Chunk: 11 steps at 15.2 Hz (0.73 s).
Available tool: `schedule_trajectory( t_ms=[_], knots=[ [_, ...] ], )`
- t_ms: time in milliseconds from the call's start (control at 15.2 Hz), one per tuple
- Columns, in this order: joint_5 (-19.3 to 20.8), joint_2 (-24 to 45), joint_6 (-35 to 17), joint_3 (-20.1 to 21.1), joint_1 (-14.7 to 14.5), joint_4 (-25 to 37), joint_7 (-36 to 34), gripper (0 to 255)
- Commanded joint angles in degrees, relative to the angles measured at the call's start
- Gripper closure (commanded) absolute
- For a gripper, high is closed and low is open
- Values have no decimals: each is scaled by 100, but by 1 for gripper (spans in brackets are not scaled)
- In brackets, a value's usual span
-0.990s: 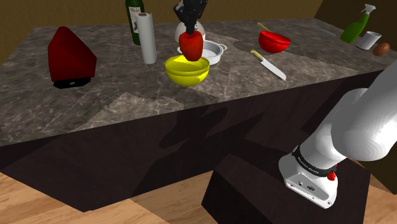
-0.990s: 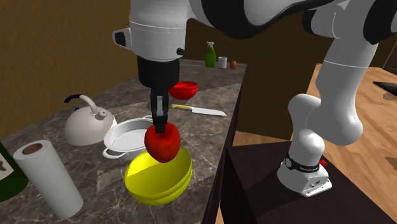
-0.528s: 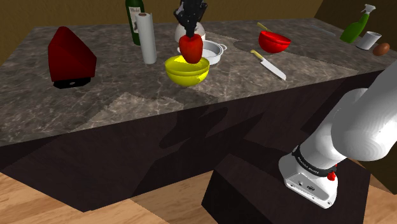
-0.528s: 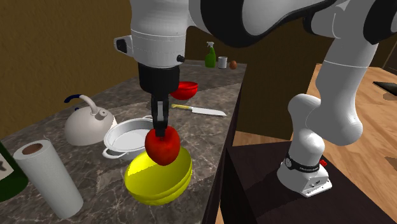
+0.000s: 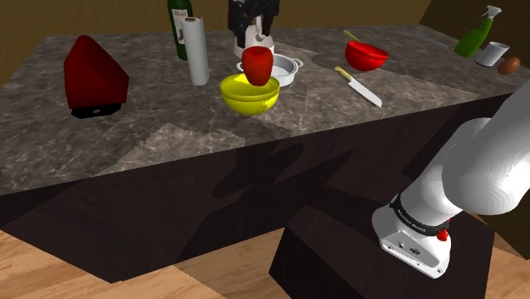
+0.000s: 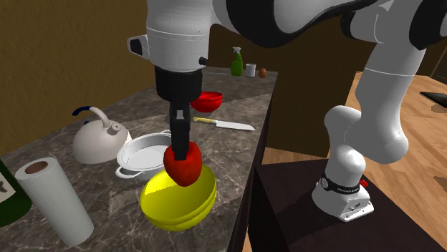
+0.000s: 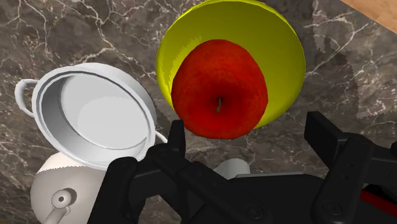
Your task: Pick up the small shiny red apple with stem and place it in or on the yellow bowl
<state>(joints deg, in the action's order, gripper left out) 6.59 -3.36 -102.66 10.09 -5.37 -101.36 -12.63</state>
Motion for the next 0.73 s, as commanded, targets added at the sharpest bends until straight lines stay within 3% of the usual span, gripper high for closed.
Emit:
schedule_trajectory(
  t_ms=[0,132,660],
  knots=[
    [-5,-3,284,17,-15,278,0,0],
    [-3,29,636,38,-32,659,2,0],
    [-3,29,636,38,-32,659,2,0]
  ],
)
